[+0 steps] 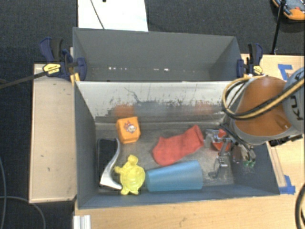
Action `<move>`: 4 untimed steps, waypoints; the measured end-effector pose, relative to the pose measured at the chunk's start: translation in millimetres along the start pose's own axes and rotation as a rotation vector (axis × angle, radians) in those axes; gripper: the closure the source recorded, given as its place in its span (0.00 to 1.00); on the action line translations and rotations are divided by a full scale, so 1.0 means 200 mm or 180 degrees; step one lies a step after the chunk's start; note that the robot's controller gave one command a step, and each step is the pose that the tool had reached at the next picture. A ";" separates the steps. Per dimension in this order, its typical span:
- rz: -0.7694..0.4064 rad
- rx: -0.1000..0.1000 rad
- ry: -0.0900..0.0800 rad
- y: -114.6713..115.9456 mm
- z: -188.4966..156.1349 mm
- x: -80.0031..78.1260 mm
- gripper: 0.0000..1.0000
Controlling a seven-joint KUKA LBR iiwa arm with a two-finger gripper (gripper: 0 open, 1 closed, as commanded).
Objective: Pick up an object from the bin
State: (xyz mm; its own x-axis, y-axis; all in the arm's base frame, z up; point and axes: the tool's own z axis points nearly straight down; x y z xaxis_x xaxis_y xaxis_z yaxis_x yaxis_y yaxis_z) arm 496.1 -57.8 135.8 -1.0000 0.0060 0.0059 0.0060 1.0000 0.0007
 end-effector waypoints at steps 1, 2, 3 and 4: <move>-0.0007 0.0003 -0.0026 0.00 -0.02 -0.01 0.00; -0.0075 0.0008 -0.0057 0.23 0.20 -0.30 0.00; 0.0116 0.0018 -0.0021 0.46 0.32 -0.09 1.00; 0.0115 0.0018 -0.0021 0.46 0.32 -0.09 1.00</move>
Offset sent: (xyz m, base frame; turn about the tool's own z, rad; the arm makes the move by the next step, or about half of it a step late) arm 0.0786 0.0675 -0.0658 -0.0369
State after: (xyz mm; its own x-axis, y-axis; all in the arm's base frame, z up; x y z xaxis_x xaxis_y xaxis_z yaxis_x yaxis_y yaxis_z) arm 513.7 33.3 70.8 -0.9991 0.0422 -0.0007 0.0422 0.9991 -0.0051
